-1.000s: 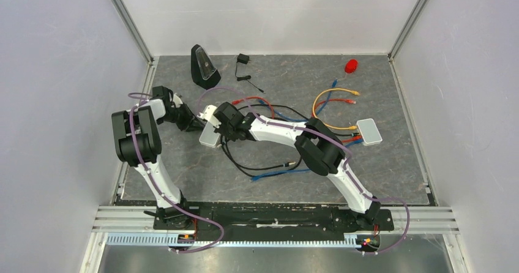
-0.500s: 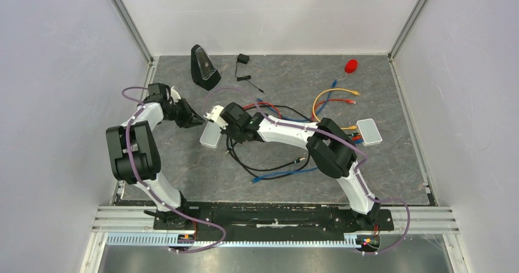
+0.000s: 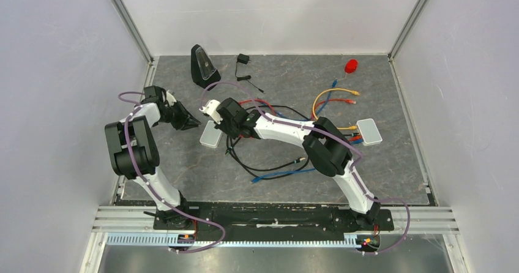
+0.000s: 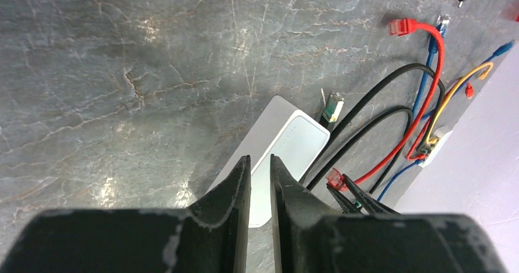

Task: Insert the plug into the switch port
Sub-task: Insert the connector into the switch port.

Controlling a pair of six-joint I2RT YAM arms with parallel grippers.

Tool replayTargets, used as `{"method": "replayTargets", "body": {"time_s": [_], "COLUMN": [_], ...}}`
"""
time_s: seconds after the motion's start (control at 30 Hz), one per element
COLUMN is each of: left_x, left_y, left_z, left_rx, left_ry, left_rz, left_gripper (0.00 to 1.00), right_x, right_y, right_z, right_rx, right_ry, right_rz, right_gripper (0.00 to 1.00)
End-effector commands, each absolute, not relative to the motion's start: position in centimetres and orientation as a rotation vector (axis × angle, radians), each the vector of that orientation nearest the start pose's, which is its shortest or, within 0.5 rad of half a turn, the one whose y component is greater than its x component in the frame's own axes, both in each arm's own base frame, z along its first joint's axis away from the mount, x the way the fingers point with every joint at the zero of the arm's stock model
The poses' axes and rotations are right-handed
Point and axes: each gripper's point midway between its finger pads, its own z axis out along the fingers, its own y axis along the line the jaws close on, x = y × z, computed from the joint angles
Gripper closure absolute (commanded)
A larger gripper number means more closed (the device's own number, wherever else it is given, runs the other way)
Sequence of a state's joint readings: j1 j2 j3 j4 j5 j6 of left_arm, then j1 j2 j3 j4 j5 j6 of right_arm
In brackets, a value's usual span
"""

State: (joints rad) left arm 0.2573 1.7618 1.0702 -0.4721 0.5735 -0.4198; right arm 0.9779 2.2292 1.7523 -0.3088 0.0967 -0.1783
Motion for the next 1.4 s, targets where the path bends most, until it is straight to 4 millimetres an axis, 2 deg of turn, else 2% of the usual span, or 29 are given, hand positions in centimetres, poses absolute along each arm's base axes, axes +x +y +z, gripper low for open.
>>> {"method": "replayTargets", "body": {"time_s": [0.0,0.2,0.33,0.63,0.97,1.17,1.37], "left_x": [37.5,37.8,37.7,37.6,37.4,37.2,37.0], "left_y": [-1.3,-1.4,-1.6,-2.5,-2.7,-3.0,-3.3], "left_z": [5.2,4.4,4.1,3.6,3.2,3.1,2.7], "left_rx": [-0.727,-0.734,-0.737,-0.733,-0.741,-0.743,-0.747], "left_ry": [2.57,2.581,2.588,2.594,2.597,2.602,2.611], "left_rz": [-0.815,-0.835,-0.86,-0.949,-0.972,-0.993,-1.023], "left_gripper": [0.77,0.77,0.77,0.76,0.76,0.76,0.76], "right_x": [34.5,34.3,34.6,35.4,35.4,34.9,34.7], "right_y": [47.5,47.5,46.5,46.5,45.8,45.9,46.8], "right_z": [6.3,5.0,4.4,3.8,3.3,2.9,3.1], "right_rx": [-1.244,-1.302,-1.307,-1.33,-1.378,-1.464,-1.498], "right_ry": [1.999,2.002,2.03,2.042,2.055,2.028,1.992], "right_rz": [0.298,0.281,0.209,0.145,0.088,0.067,0.085], "right_gripper": [1.0,1.0,1.0,1.0,1.0,1.0,1.0]}}
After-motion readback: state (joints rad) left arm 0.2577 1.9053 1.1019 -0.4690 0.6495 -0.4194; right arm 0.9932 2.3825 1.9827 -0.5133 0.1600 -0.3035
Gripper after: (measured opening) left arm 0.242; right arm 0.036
